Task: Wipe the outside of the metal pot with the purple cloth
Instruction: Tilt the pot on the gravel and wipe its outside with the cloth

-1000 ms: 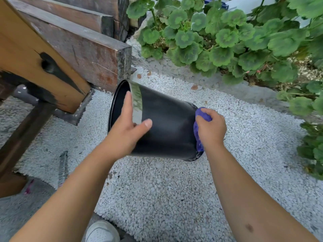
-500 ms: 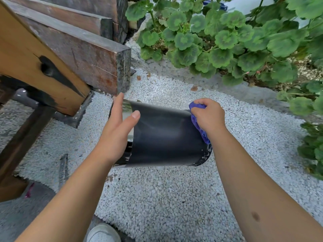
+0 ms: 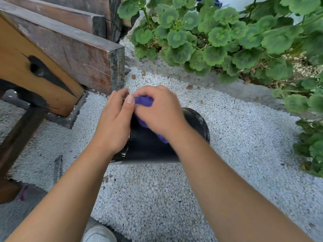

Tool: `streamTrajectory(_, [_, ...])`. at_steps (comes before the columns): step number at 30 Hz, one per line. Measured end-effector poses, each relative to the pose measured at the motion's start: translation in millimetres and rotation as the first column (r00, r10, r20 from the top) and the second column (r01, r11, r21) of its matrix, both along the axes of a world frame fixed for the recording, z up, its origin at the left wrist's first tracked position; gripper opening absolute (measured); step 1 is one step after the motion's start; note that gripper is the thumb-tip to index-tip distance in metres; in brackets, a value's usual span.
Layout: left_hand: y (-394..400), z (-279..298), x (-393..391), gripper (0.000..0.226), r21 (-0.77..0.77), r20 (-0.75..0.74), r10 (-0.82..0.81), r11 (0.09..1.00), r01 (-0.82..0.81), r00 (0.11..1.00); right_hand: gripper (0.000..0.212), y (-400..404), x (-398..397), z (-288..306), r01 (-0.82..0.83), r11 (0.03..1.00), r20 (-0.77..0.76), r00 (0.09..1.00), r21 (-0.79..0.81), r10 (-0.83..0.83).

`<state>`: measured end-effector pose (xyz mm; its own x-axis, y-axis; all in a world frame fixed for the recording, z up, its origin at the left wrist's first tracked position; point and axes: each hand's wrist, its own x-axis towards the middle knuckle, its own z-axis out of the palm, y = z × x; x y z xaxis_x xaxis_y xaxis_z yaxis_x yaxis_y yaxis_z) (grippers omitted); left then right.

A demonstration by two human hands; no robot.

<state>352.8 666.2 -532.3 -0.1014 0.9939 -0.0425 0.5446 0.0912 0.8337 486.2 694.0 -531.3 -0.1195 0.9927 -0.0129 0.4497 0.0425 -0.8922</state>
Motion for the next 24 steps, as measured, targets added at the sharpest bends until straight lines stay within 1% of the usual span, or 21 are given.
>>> streamTrajectory(1, [1.3,-0.3,-0.8,0.077,0.0,0.025,0.008,1.0,-0.008,1.0,0.018,-6.8,-7.9,-2.2,0.009,0.998,0.031,0.999,0.065,-0.011])
streamTrajectory(3, [3.3,-0.3,-3.2,0.072,-0.007,0.048,0.024,1.0,-0.023,0.999,0.023,-13.9,-14.9,-9.4,0.041,0.989,0.06,0.997,0.139,-0.049])
streamTrajectory(6, [5.6,-0.1,-5.4,0.059,-0.009,-0.031,0.012,1.0,-0.013,0.999,0.024,-11.3,-8.7,-23.9,0.108,0.976,0.084,0.989,0.19,-0.126])
streamTrajectory(8, [6.7,-0.4,-7.1,0.056,-0.022,-0.082,0.006,1.0,-0.008,0.997,0.024,-5.6,6.0,-38.9,0.163,0.971,0.152,0.97,0.177,-0.19])
streamTrajectory(11, [9.0,-1.3,-12.8,0.049,-0.019,-0.139,0.012,1.0,-0.015,0.99,0.025,4.9,45.7,-65.6,0.266,0.961,0.287,0.917,0.083,-0.278])
streamTrajectory(14, [12.0,-2.2,-15.4,0.045,-0.024,-0.176,0.006,1.0,-0.01,0.984,0.025,13.1,84.0,-84.5,0.281,0.96,0.422,0.867,0.025,-0.264])
streamTrajectory(19, [19.9,-3.8,-16.5,0.052,-0.059,-0.205,-0.019,0.998,0.007,0.979,0.026,16.6,99.5,-96.9,0.273,0.959,0.437,0.856,0.072,-0.276])
streamTrajectory(21, [18.3,-3.5,-16.0,0.049,-0.019,-0.243,0.041,0.999,-0.048,0.969,0.026,18.4,101.1,-99.2,0.28,0.958,0.434,0.857,0.059,-0.278])
streamTrajectory(22, [15.8,-2.3,-13.3,0.043,0.042,-0.263,0.117,0.993,-0.11,0.958,0.026,20.0,103.0,-99.8,0.281,0.959,0.422,0.865,0.038,-0.27])
streamTrajectory(24, [11.7,2.8,-4.9,0.032,0.16,-0.253,0.262,0.961,-0.226,0.931,0.025,24.7,107.2,-99.9,0.278,0.96,0.377,0.89,-0.007,-0.255])
